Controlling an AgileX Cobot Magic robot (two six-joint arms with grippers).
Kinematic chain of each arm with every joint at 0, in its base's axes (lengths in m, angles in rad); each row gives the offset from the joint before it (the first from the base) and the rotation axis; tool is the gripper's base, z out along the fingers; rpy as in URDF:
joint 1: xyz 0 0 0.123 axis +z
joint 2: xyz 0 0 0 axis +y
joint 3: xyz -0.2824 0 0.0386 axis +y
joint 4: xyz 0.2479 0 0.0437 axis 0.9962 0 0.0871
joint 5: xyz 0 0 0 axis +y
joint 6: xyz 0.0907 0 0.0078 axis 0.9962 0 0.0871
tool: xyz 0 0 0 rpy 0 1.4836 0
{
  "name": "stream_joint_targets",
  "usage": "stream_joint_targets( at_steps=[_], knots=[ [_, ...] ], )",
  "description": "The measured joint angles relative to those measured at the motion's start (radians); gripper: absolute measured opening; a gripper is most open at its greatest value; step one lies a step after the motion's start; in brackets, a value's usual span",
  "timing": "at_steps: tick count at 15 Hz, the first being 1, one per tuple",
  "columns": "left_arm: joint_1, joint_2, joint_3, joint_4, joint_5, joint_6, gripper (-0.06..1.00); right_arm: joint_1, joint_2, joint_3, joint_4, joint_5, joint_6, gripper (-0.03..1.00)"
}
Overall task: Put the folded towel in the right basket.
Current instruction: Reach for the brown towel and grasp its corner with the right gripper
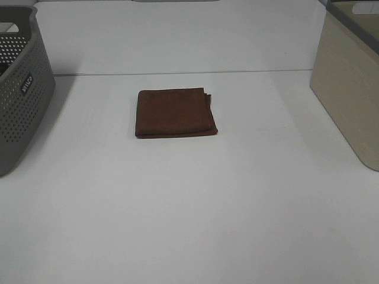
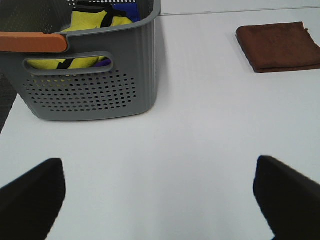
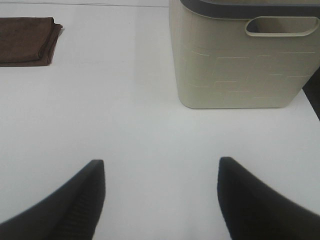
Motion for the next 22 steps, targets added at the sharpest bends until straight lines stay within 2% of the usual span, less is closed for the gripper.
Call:
stream_joint_targets(
  at_steps=[17,22],
  knots=[
    [0.000,0.000,0.000,0.000,0.000,0.000,0.97,0.000,0.004,-0.001,0.003,-0.004,0.000,0.62],
    [0.000,0.000,0.000,0.000,0.000,0.000,0.97,0.000,0.272,-0.082,0.030,-0.159,0.000,0.62]
  ],
)
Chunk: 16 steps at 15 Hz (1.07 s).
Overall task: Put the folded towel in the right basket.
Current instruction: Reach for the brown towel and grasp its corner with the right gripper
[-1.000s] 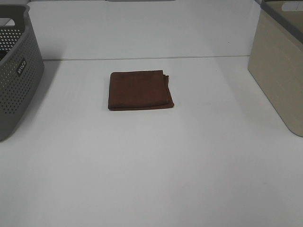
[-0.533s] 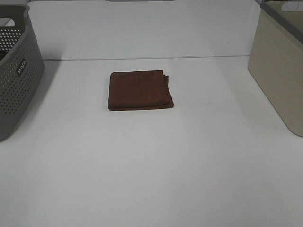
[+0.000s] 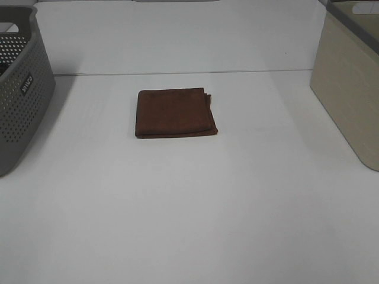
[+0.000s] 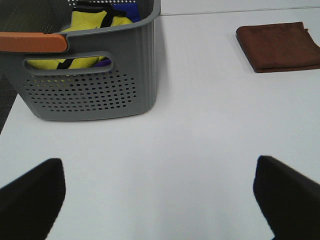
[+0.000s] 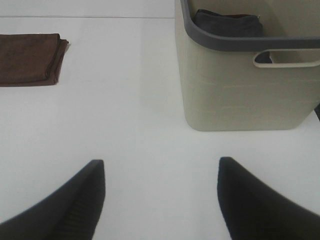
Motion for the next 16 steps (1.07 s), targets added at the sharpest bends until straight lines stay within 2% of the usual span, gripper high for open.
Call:
stream_joint_targets(
  at_steps=[5,8,10,11,13,16],
  knots=[
    [0.000,0.000,0.000,0.000,0.000,0.000,0.97,0.000,0.474,-0.249,0.062,-0.053,-0.021,0.62],
    [0.000,0.000,0.000,0.000,0.000,0.000,0.97,0.000,0.759,-0.452,0.133,-0.050,-0.091,0.62],
    [0.000,0.000,0.000,0.000,0.000,0.000,0.97,0.000,0.944,-0.602,0.189,-0.035,-0.146,0.62],
    [0.000,0.000,0.000,0.000,0.000,0.000,0.97,0.000,1.114,-0.754,0.240,-0.013,-0.190,0.62],
    [0.000,0.000,0.000,0.000,0.000,0.000,0.97,0.003,1.234,-0.860,0.278,0.013,-0.205,0.62],
    [0.000,0.000,0.000,0.000,0.000,0.000,0.97,0.078,1.459,-1.052,0.288,0.050,-0.219,0.62]
  ],
)
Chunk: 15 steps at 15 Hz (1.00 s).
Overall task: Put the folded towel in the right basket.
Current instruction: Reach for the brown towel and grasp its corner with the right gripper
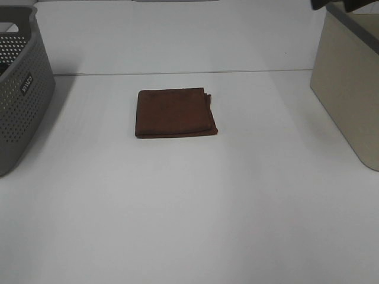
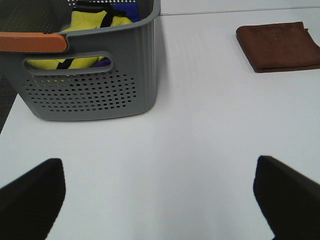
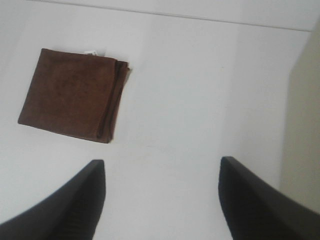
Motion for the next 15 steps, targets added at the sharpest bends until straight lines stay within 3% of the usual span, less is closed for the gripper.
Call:
stream_joint_targets(
  at_steps=[3,7,12,15],
  knots=[
    [0.000,0.000,0.000,0.000,0.000,0.000,0.97,0.081,0.203,-0.166,0.072,0.072,0.000,0.65],
    [0.000,0.000,0.000,0.000,0.000,0.000,0.97,0.096,0.480,-0.402,0.215,0.231,0.001,0.71],
    [0.000,0.000,0.000,0.000,0.000,0.000,0.97,0.096,0.752,-0.608,0.300,0.257,0.029,0.73],
    [0.000,0.000,0.000,0.000,0.000,0.000,0.97,0.096,0.856,-0.653,0.345,0.257,0.028,0.73]
  ],
)
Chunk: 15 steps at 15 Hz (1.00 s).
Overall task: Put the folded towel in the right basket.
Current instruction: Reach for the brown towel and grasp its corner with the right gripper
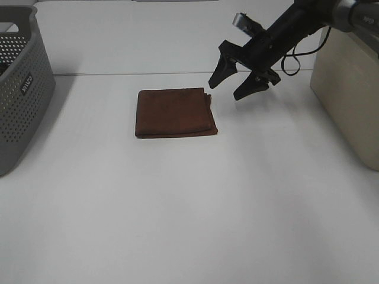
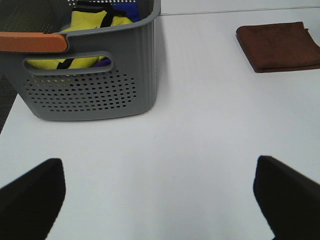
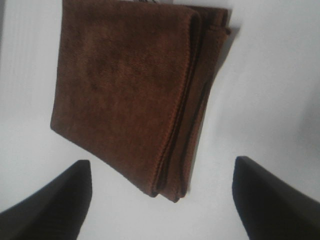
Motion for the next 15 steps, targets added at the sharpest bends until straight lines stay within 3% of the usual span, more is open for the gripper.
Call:
stream_joint_targets(
  at_steps=[7,11,13,15],
  knots=[
    [0.000,0.000,0.000,0.000,0.000,0.000,0.97,0.009,0.102,-0.013,0.043,-0.022,-0.019,0.73],
    [0.000,0.000,0.000,0.000,0.000,0.000,0.97,0.080,0.118,-0.018,0.086,-0.096,-0.050,0.73],
    [0.000,0.000,0.000,0.000,0.000,0.000,0.97,0.094,0.121,-0.018,0.079,-0.140,-0.048,0.63],
    [0.000,0.000,0.000,0.000,0.000,0.000,0.97,0.093,0.133,-0.018,0.060,-0.167,-0.022,0.33]
  ],
)
